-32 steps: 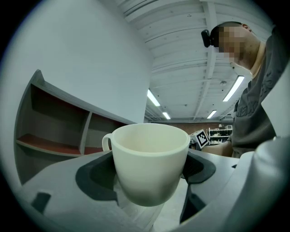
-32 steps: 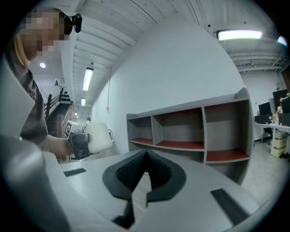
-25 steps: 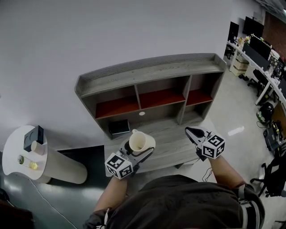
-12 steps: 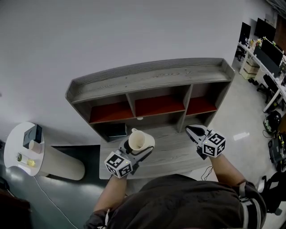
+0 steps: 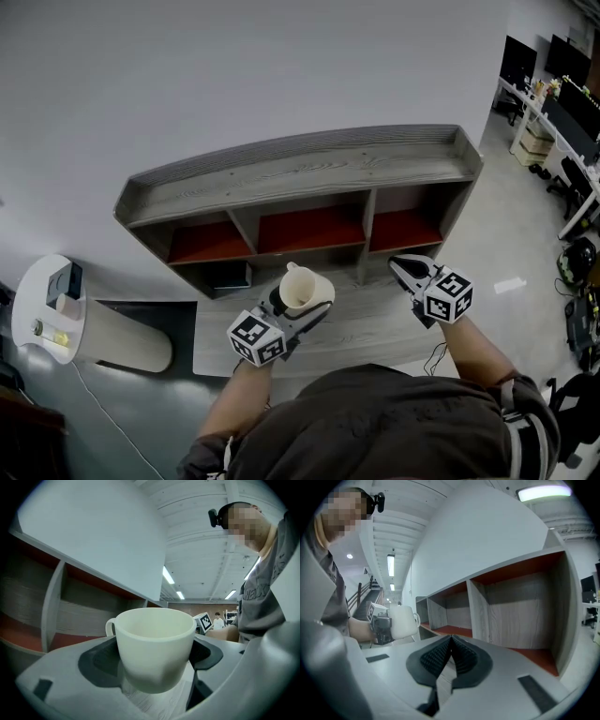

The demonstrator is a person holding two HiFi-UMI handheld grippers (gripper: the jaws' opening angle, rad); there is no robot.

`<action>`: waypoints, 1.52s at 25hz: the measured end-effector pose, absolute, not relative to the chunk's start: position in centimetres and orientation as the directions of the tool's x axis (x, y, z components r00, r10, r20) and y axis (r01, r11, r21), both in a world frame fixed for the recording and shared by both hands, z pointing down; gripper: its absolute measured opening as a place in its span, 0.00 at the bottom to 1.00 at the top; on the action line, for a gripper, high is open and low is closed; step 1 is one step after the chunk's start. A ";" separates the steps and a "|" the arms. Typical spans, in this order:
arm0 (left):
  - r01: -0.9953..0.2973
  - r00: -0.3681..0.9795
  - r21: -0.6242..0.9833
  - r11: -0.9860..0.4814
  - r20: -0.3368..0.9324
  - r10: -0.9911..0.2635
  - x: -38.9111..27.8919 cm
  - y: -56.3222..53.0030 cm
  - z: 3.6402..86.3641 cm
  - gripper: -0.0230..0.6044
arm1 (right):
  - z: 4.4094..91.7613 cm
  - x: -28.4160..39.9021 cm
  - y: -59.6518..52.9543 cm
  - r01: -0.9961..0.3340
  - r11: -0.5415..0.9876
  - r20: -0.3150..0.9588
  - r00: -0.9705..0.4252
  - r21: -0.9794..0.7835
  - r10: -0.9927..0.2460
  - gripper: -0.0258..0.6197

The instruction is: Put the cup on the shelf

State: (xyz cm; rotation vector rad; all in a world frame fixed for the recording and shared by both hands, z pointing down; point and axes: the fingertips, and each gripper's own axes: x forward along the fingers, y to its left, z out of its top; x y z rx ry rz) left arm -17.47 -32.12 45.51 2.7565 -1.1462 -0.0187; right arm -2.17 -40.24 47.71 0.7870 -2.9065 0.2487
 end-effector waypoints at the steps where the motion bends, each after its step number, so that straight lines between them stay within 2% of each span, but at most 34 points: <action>1: -0.694 0.717 0.145 -0.705 0.053 -0.695 -16.5 -32.6 45.5 0.67 | 47.8 -1.5 -40.5 -0.515 0.847 0.158 -0.854 -0.128 -0.495 0.03; 10: -0.603 0.798 0.127 -0.788 0.075 -0.598 -7.0 -37.3 44.9 0.67 | 48.0 6.5 -43.0 -0.608 0.784 0.164 -0.792 -0.126 -0.588 0.03; 19: -0.565 0.825 0.147 -0.812 0.123 -0.552 1.8 -42.0 46.3 0.67 | 47.6 14.1 -45.1 -0.666 0.738 0.160 -0.744 -0.105 -0.648 0.03; 28: -0.613 0.789 0.142 -0.777 0.167 -0.592 7.5 -46.7 48.6 0.67 | 49.0 20.6 -46.2 -0.695 0.707 0.171 -0.718 -0.129 -0.675 0.03; 38: -0.707 0.694 0.056 -0.705 0.249 -0.676 10.4 -53.0 51.6 0.67 | 50.6 25.4 -46.8 -0.720 0.676 0.185 -0.694 -0.157 -0.696 0.03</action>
